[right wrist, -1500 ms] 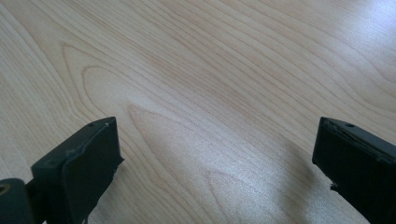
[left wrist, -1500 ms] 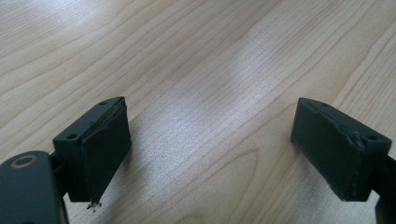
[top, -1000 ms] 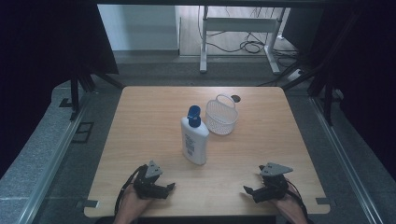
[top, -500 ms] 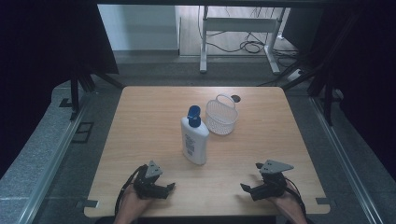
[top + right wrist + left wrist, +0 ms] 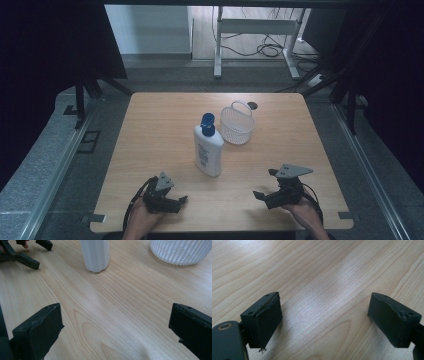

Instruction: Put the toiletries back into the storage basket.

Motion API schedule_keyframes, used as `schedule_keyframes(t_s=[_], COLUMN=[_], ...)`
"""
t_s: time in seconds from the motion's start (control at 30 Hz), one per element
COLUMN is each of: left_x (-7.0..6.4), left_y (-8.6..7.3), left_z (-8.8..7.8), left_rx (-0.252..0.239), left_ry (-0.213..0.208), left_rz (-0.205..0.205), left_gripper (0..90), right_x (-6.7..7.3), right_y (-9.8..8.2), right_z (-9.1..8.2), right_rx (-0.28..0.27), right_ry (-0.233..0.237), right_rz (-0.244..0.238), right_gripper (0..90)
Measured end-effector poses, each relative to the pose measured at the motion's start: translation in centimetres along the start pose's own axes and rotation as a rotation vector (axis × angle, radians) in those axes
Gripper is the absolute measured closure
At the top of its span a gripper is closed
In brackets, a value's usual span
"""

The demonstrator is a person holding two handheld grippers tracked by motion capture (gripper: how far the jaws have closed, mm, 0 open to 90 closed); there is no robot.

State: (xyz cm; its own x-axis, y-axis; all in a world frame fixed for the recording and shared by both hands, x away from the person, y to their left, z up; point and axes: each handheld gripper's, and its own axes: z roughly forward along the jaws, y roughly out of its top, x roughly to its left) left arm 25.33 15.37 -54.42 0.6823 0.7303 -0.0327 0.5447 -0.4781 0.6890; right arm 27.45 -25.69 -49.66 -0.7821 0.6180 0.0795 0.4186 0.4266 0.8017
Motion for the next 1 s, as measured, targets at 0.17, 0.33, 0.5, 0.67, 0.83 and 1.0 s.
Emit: schedule_keyframes(t_s=[0.17, 0.33, 0.5, 0.67, 0.83, 1.0], left_x=[0.0, 0.0, 0.0, 0.0, 0.0, 0.0], left_y=[0.0, 0.0, 0.0, 0.0, 0.0, 0.0], left_z=[0.0, 0.0, 0.0, 0.0, 0.0, 0.0], left_rx=[0.0, 0.0, 0.0, -0.002, -0.002, 0.001], left_ry=[0.001, 0.002, 0.002, 0.002, 0.002, 0.001], left_rz=[-0.001, 0.0, 0.0, -0.001, -0.001, 0.003], left_gripper=[11.4, 11.4, 11.4, 11.4, 11.4, 11.4], right_x=[0.2, 0.5, 0.8, 1.2, 1.4, 1.5], right_y=[0.8, 1.6, 2.6, 3.4, 4.2, 5.0], right_z=[0.5, 1.0, 1.6, 2.1, 2.4, 2.9], right_rx=[0.007, 0.005, -0.003, -0.003, -0.01, -0.012], right_ry=[-0.002, 0.006, 0.039, 0.062, 0.067, 0.063], right_rz=[-0.017, -0.026, -0.019, -0.022, -0.024, -0.025], right_gripper=[0.0, 0.0, 0.0, 0.0, 0.0, 0.7])
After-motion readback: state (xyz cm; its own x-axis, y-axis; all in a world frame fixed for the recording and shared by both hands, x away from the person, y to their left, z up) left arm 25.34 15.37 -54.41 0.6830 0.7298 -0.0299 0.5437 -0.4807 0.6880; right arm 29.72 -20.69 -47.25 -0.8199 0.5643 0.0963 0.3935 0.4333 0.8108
